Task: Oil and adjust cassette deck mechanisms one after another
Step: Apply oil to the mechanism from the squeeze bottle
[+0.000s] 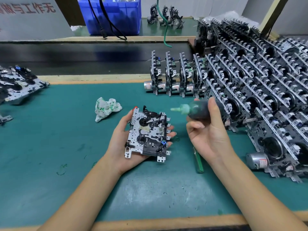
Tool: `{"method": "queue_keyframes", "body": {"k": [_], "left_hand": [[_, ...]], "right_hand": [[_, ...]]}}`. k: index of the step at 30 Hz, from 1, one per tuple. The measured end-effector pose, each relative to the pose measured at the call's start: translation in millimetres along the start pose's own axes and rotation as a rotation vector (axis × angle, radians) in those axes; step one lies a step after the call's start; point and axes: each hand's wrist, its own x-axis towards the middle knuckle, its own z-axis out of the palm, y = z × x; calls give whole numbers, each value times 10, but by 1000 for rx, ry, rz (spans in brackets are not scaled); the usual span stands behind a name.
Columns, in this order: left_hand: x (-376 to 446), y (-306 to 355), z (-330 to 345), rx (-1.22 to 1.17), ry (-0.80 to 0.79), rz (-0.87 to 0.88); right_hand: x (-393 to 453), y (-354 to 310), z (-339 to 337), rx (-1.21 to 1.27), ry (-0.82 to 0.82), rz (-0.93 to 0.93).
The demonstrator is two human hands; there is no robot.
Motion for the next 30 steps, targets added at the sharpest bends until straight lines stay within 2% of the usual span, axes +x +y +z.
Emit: {"method": "queue_keyframes", "body": {"k": [4, 8, 30], "left_hand": [[-7, 6, 13, -10, -21, -16], [-4, 9, 6, -9, -43, -36], [-6, 5, 13, -30, -61, -52]], "right_hand": [[-2, 25, 7, -311, 97, -173], [-8, 19, -6, -402, 169, -294], [-8, 69, -2, -626, 188, -306]]}}
